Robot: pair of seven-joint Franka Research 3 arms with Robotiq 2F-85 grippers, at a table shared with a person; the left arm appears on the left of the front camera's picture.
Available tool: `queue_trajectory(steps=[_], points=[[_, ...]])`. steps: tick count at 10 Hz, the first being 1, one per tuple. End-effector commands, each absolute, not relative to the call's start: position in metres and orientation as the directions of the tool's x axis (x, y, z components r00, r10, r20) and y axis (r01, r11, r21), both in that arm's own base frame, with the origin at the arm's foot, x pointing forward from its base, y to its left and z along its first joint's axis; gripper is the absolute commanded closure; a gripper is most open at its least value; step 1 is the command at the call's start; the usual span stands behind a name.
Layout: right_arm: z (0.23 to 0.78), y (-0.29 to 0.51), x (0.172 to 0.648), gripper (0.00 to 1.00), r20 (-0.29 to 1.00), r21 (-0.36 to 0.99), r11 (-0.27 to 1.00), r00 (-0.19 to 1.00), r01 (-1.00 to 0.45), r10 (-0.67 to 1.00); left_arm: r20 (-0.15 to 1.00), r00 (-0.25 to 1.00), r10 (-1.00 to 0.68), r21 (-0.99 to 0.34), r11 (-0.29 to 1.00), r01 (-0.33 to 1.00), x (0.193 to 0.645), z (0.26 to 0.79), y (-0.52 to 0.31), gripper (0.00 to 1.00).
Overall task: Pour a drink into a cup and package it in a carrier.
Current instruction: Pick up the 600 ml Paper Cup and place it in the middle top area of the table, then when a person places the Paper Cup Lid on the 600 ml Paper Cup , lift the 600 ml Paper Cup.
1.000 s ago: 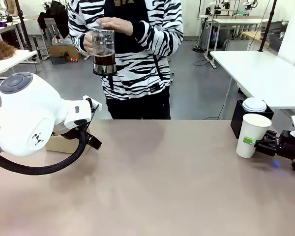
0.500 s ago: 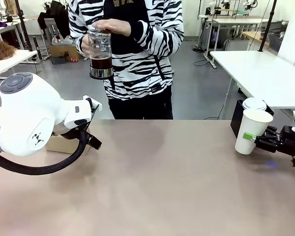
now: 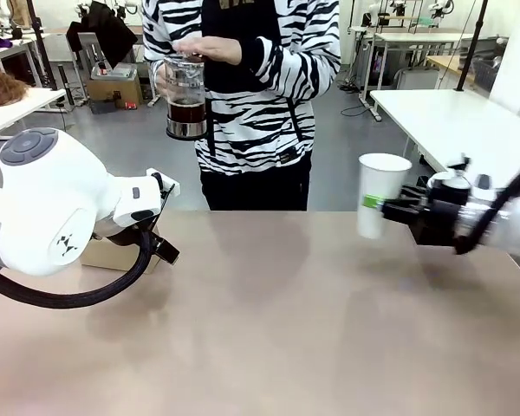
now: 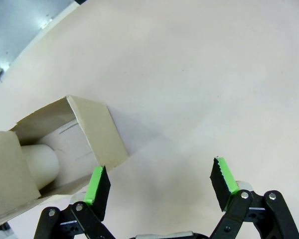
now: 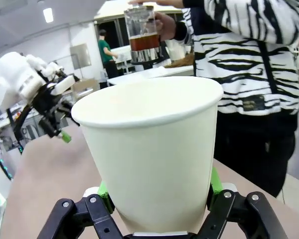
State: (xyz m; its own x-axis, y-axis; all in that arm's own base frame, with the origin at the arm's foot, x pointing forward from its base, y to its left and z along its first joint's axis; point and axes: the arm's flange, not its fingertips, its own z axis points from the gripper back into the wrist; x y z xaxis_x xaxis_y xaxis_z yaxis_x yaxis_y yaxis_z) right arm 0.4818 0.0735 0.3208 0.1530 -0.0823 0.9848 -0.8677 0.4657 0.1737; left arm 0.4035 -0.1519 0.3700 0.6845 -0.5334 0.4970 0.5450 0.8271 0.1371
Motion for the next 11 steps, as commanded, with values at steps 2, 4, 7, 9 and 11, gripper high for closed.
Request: queue_trajectory(steps=[2,4,7,9,11], points=[[0.293,0.126,0.54,0.2,0.985,0.17,0.492,0.143,-0.854,-0.091,0.498,0.684,-0.533,0.136,0.827,0.546,0.403,0.37,-0.152,0.0],[0.276,0.149,0.562,0.2,0.991,0.125,0.516,0.089,-0.848,-0.095,0.498,0.684,-0.533,0.136,0.827,0.546,0.403,0.37,-0.152,0.0],[0.257,0.153,0.578,0.2,0.991,0.124,0.515,0.08,-0.848,-0.108,0.498,0.684,-0.533,0.136,0.827,0.546,0.403,0.37,-0.152,0.0],[0.264,0.149,0.57,0.2,0.987,0.158,0.488,0.119,-0.858,-0.111,0.498,0.684,-0.533,0.136,0.827,0.546,0.403,0.37,-0.152,0.0],[0.264,0.149,0.57,0.2,0.987,0.158,0.488,0.119,-0.858,-0.111,0.498,0.684,-0.533,0.136,0.827,0.546,0.403,0.37,-0.152,0.0]])
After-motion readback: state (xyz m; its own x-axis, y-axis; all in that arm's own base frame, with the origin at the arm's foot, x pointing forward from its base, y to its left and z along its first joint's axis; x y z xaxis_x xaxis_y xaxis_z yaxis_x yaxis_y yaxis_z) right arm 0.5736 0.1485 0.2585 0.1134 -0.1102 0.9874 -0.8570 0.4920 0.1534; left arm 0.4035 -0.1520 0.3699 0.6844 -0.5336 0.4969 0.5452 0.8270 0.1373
